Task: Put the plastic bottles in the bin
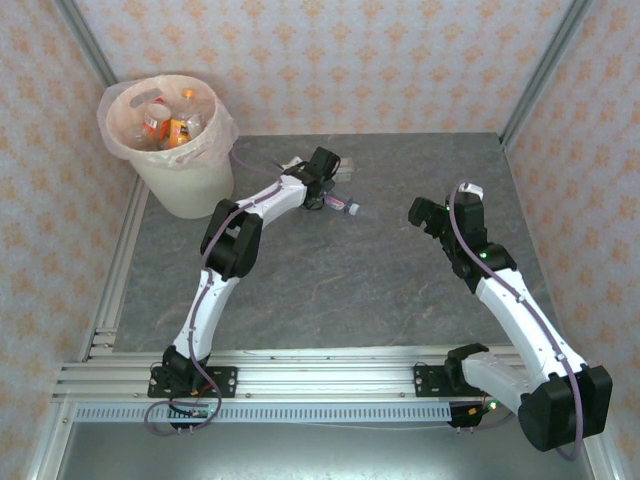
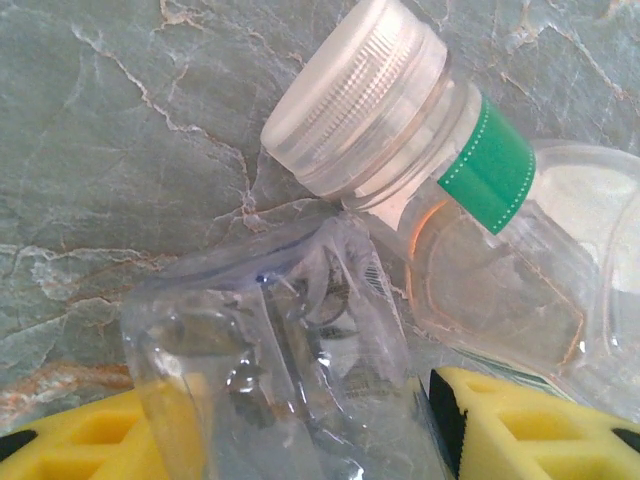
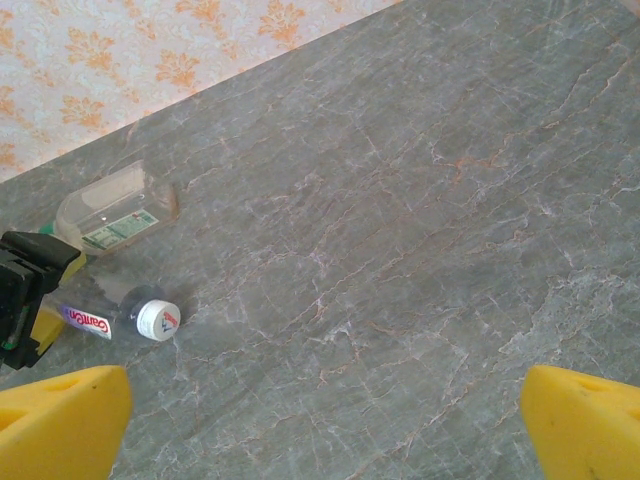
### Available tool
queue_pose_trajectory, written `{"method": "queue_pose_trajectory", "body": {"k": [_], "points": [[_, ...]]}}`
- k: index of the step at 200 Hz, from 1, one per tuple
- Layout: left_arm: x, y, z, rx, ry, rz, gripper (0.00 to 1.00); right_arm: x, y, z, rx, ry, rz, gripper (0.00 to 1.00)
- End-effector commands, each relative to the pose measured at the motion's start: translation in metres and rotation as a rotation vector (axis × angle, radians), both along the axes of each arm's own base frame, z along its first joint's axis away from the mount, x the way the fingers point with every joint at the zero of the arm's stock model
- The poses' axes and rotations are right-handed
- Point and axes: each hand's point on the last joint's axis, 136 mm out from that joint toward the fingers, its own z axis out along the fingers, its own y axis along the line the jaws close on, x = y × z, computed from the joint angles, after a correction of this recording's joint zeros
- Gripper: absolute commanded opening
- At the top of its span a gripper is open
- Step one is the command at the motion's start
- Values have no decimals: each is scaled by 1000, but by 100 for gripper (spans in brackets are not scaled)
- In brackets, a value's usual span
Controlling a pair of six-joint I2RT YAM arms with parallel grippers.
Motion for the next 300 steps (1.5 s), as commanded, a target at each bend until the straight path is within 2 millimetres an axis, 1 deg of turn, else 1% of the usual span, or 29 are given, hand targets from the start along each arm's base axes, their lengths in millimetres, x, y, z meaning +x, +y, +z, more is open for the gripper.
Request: {"method": "queue_pose_trajectory", "body": {"k": [1,29,70,93,119,164,184,186,193,194,195,198,232,261,280,300], "points": [[-13,9,19,107,-8,-45,59,0,-3,-5,10,5,-19,100],[-18,12,22,121,-20,-60,59,2,-1,-5,34,-4,-22,100],[-20,5,42,88,-93,-108,58,6,1,-3,92,-43,-45,99],[-25,4,60,82,-134,-129,58,8,-2,-2,111,-61,-79,99],[-31,8,83,83,-177,-138,58,9,-5,-1,117,-70,-104,99],[-42,10,135,49,-272,-170,59,10,-6,-2,119,-69,-116,99],[-48,15,155,56,-295,-163,59,11,-5,-2,132,-69,-115,100],[-49,16,160,56,-303,-161,59,11,-5,-2,134,-69,-113,99],[-50,18,160,67,-304,-161,59,11,-3,-1,141,-69,-106,99],[-51,20,169,63,-318,-158,59,11,-3,-1,142,-68,-105,99],[-51,20,168,64,-317,-160,59,11,-2,-1,144,-69,-103,99],[-53,21,179,60,-338,-160,59,11,-1,0,147,-70,-98,99],[-66,36,237,123,-421,-182,59,18,9,10,176,-95,-47,99],[-76,59,282,194,-467,-203,59,23,17,20,190,-123,-4,99],[-86,83,312,279,-499,-201,59,25,17,28,197,-157,-1,99],[-97,121,341,376,-508,-154,59,27,15,30,188,-167,-14,99]]}}
